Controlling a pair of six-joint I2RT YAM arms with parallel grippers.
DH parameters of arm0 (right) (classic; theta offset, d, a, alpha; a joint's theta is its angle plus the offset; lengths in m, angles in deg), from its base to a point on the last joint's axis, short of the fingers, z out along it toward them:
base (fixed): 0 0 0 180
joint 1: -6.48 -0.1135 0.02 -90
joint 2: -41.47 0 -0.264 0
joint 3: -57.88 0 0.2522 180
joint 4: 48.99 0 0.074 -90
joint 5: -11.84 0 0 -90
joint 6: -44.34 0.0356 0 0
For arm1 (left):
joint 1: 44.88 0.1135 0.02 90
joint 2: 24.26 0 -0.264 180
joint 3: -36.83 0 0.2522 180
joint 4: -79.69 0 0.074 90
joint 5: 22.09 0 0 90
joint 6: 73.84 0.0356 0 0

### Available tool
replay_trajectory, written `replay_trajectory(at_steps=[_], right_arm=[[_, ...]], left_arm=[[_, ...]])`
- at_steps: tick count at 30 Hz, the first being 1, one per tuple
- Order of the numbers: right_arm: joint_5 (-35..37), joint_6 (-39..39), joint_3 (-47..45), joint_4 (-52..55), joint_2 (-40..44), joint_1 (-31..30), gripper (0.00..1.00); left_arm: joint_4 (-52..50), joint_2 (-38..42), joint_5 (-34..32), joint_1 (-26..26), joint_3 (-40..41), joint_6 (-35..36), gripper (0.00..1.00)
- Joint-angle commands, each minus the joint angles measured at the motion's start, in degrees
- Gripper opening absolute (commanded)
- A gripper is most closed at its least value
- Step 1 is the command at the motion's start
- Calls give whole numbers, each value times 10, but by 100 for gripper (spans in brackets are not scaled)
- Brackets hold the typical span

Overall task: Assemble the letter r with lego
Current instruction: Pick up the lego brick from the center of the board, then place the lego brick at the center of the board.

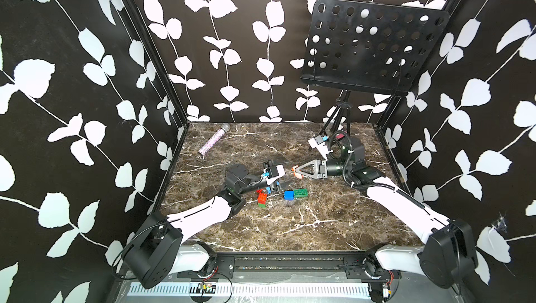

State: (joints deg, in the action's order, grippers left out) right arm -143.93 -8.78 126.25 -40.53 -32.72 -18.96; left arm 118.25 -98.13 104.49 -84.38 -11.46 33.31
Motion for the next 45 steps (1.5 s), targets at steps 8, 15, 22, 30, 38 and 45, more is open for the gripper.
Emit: replay_trajectory(at_steps=[8, 15, 22, 30, 38, 45], right_arm=[[-23, 6, 15, -34, -12, -5, 22], [-16, 15, 9, -48, -15, -7, 22], [-9, 18, 11, -49, -15, -7, 22], [52, -2, 9, 9, 0, 18, 55], [220, -40, -28, 145, 102, 176, 58], [267, -28, -76, 177, 105, 267, 58]], left_arm=[[65, -30, 4, -26, -24, -15, 61], [89, -42, -17, -34, -20, -21, 57], [64, -32, -17, -34, -15, -16, 46], [-158, 15, -64, -34, -64, -22, 40], [-463, 26, -130, -36, -161, -82, 37], [-677, -97, -236, -122, -300, -123, 34]])
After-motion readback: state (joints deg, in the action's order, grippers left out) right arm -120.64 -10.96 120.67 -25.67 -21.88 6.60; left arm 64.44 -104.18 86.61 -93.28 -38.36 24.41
